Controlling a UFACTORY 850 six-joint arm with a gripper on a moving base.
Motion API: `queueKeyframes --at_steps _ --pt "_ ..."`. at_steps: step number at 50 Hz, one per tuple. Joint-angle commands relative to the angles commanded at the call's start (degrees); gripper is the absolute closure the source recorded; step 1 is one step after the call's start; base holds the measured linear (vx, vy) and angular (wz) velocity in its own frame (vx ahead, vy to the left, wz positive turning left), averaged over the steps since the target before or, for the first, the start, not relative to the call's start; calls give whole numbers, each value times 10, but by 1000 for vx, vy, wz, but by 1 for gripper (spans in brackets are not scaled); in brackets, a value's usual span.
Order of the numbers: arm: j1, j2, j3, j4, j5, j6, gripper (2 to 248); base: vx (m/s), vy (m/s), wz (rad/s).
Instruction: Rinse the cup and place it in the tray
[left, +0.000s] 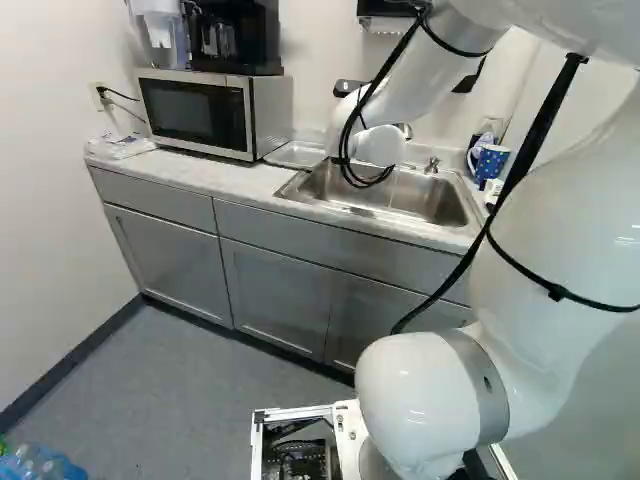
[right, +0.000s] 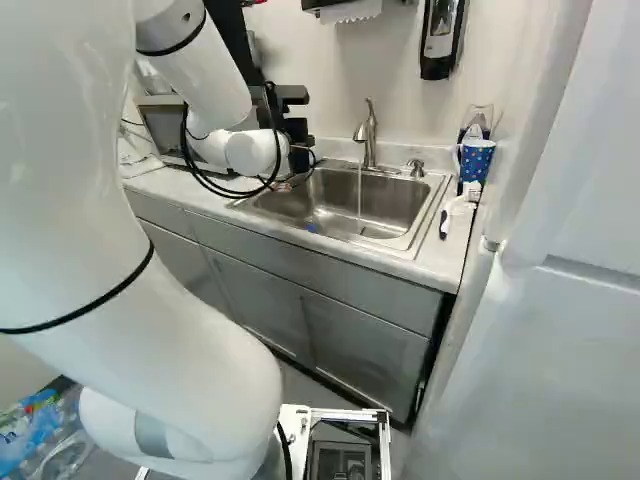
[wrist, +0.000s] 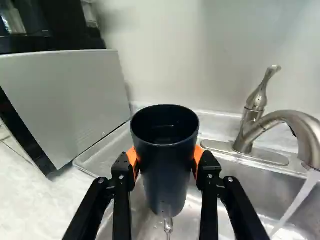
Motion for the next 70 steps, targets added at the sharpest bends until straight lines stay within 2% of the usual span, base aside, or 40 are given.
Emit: queueKeyframes --at_steps 5,9,27,70 --pt "8 -4 -10 0 0 4 126 0 0 0" --pt "15 -8 -19 0 0 19 126 0 0 0" --pt "38 -37 -52 0 0 121 126 0 0 0" --pt "39 -38 -53 0 0 380 126 0 0 0"
